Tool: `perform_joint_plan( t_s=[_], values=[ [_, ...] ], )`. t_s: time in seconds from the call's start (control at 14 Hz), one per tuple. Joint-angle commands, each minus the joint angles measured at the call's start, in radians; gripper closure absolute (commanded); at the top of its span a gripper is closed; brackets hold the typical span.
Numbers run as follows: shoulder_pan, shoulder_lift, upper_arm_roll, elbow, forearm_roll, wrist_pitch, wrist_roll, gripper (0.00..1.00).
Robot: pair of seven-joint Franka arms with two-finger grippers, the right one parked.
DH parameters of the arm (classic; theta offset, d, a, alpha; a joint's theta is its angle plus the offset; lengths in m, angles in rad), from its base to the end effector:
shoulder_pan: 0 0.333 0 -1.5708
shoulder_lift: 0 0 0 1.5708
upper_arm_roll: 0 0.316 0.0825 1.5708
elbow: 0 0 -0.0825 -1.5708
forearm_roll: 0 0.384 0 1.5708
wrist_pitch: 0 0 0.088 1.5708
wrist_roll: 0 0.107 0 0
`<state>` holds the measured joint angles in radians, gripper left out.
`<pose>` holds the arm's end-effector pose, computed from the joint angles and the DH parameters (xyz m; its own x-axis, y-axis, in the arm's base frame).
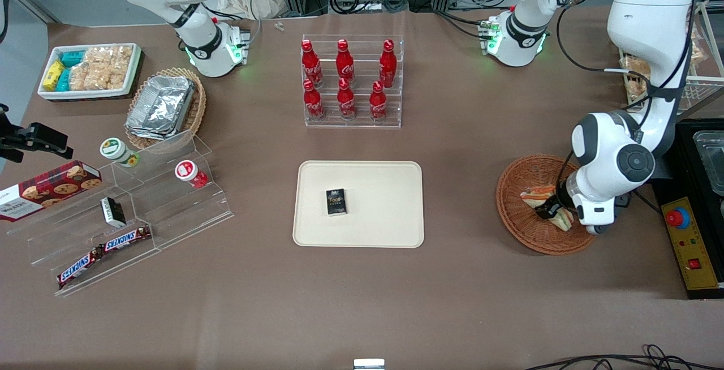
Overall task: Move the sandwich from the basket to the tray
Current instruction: 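Close the left gripper on the wrapped sandwich, then lift the sandwich up out of the basket with the left gripper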
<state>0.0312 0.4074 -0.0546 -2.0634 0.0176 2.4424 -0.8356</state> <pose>0.5891 -0.0133 0.2318 0.6944 0.7191 -0.0264 0.7191 -0.6948 -0.0133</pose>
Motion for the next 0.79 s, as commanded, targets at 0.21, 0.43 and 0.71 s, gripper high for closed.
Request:
perform_joint_plan(
  t_s=[0.21,0.43,0.71],
  values=[
    [-0.011,-0.123,-0.005,-0.009,0.036,-0.075,-0.008,0.97],
    [-0.028,-0.225,-0.025,0.041,0.039,-0.256,-0.002,1.00],
    [-0.031,-0.240,-0.120,0.199,0.036,-0.486,0.012,1.00]
  ],
)
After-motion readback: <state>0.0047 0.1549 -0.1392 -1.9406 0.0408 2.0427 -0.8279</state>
